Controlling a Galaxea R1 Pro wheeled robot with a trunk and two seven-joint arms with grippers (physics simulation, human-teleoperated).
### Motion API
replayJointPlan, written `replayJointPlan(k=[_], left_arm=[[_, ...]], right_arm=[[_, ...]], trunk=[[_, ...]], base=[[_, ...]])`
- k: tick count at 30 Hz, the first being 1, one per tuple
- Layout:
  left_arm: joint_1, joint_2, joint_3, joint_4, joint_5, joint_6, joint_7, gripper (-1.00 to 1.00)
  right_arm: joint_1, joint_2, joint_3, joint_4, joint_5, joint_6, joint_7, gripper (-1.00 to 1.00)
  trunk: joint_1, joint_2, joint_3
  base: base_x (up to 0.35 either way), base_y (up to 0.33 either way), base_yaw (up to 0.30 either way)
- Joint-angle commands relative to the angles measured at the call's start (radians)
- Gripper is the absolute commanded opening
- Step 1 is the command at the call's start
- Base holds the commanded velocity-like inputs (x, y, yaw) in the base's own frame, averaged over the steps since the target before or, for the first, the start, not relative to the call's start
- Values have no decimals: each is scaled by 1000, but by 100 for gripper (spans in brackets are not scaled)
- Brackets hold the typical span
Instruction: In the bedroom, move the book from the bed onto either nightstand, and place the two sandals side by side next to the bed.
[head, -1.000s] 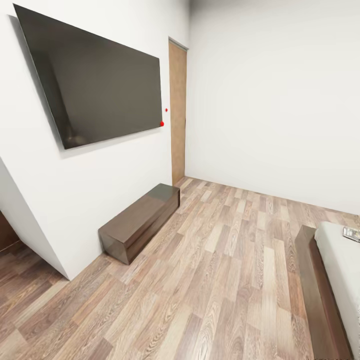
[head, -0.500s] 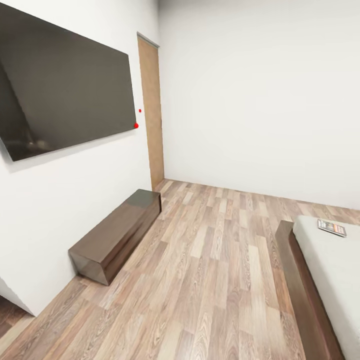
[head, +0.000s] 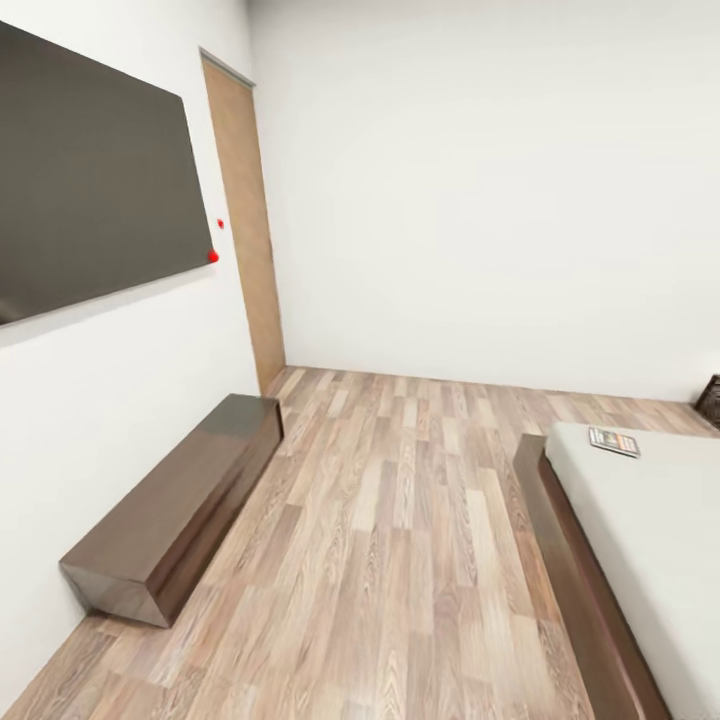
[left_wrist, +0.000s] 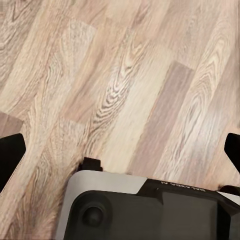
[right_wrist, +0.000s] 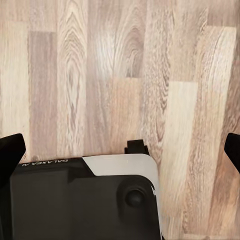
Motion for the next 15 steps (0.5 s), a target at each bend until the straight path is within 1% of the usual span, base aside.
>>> replayJointPlan(k=[1, 7, 9, 11, 15], left_arm=[[-1, 0, 1, 1, 6, -2, -6, 100], [-1, 0, 1, 1, 6, -2, -6, 100], [-1, 0, 1, 1, 6, -2, -6, 100], [-1, 0, 1, 1, 6, -2, -6, 100], [-1, 0, 1, 1, 6, -2, -6, 100]], right_arm=[[-2, 0, 1, 2, -10, 0, 4, 100], [-2, 0, 1, 2, -10, 0, 4, 100], [-2, 0, 1, 2, -11, 0, 4, 100], [-2, 0, 1, 2, -11, 0, 4, 100], [-2, 0, 1, 2, -11, 0, 4, 100]], trunk=[[1, -2, -2], [1, -2, -2], [1, -2, -2], [1, -2, -2], [1, -2, -2]], base=[[290, 56, -300], [290, 22, -299], [289, 5, -226], [289, 3, -108], [284, 1, -27]])
